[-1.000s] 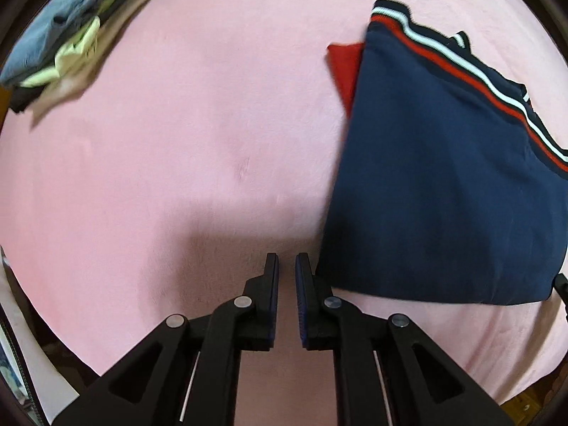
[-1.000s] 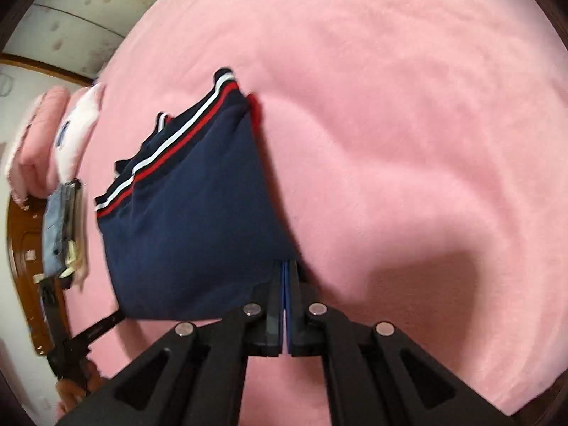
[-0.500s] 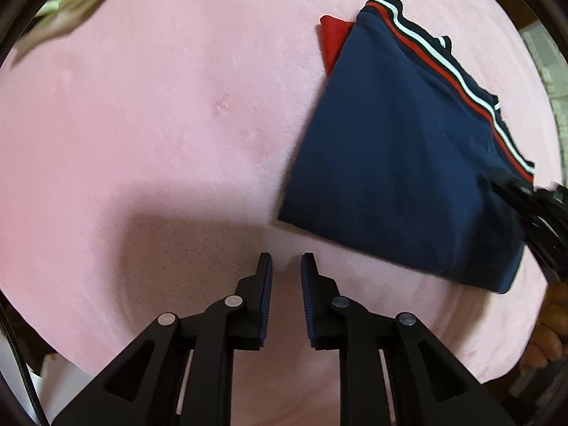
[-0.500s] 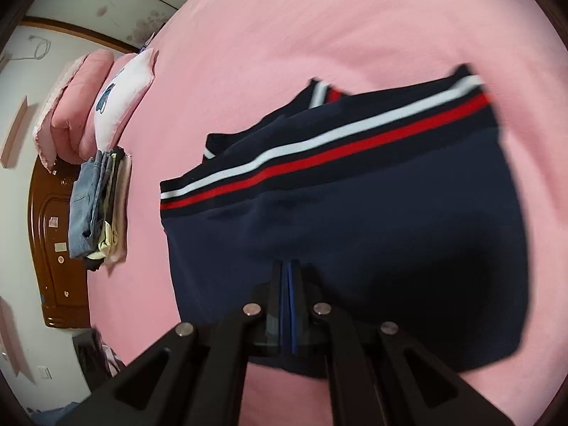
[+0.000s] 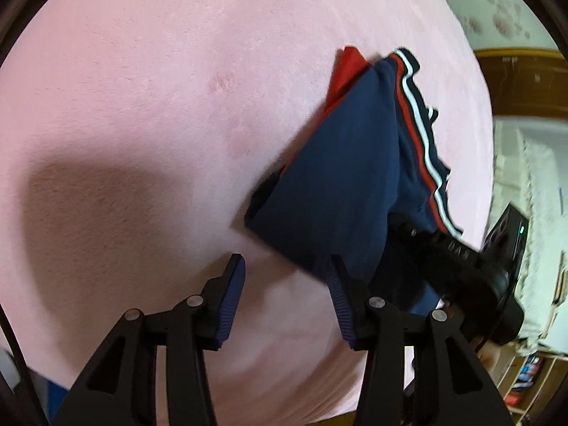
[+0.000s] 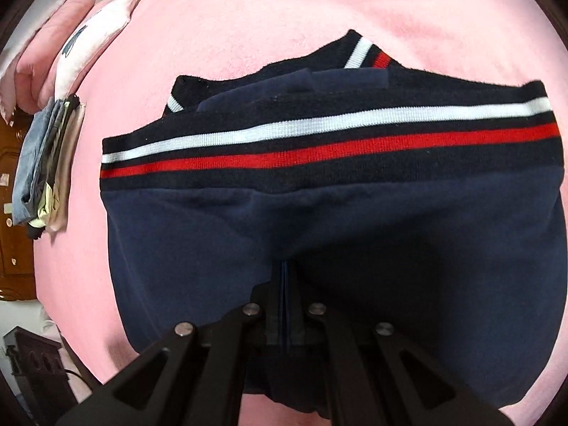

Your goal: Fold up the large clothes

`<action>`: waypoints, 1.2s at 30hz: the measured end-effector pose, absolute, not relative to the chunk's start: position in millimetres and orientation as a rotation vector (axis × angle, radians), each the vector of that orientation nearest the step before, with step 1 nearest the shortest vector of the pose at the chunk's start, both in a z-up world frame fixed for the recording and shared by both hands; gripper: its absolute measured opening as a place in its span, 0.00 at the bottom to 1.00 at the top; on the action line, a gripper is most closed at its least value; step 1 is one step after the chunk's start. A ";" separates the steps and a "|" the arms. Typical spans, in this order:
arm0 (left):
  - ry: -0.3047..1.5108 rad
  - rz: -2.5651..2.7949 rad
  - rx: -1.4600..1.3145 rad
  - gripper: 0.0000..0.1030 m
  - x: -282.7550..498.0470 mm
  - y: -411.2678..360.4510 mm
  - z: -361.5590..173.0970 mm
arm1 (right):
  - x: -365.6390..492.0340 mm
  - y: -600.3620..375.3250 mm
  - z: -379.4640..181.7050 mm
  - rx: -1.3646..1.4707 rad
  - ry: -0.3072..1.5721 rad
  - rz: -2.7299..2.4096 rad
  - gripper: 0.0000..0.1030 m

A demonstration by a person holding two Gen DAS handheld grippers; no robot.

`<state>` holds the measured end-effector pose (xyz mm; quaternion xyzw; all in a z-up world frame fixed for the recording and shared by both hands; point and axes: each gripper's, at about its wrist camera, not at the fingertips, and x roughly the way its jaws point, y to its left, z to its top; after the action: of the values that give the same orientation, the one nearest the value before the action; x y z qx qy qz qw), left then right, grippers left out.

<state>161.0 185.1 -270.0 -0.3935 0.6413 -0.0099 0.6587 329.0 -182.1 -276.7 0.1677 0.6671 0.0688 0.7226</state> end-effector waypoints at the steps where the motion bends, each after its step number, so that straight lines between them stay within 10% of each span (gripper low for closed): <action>1: 1.434 -0.024 -0.914 0.45 159.3 188.4 -263.4 | 329.0 -182.7 -276.9 0.375 1.472 0.155 0.00; 15: 1.311 0.052 -1.008 0.47 194.8 172.3 -269.6 | 326.9 -190.9 -280.2 0.419 1.465 0.205 0.00; 25: 1.222 0.104 -0.809 0.20 208.5 135.0 -256.5 | 325.4 -161.1 -270.3 0.212 1.414 0.218 0.00; 36: 1.196 0.067 -0.655 0.15 211.1 122.2 -231.1 | 324.8 -154.3 -267.7 0.188 1.397 0.208 0.00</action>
<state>211.2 122.2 -231.1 -0.3026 0.5528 0.0309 0.7758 324.8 -154.3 -267.7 0.0862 0.6408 0.0955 0.7569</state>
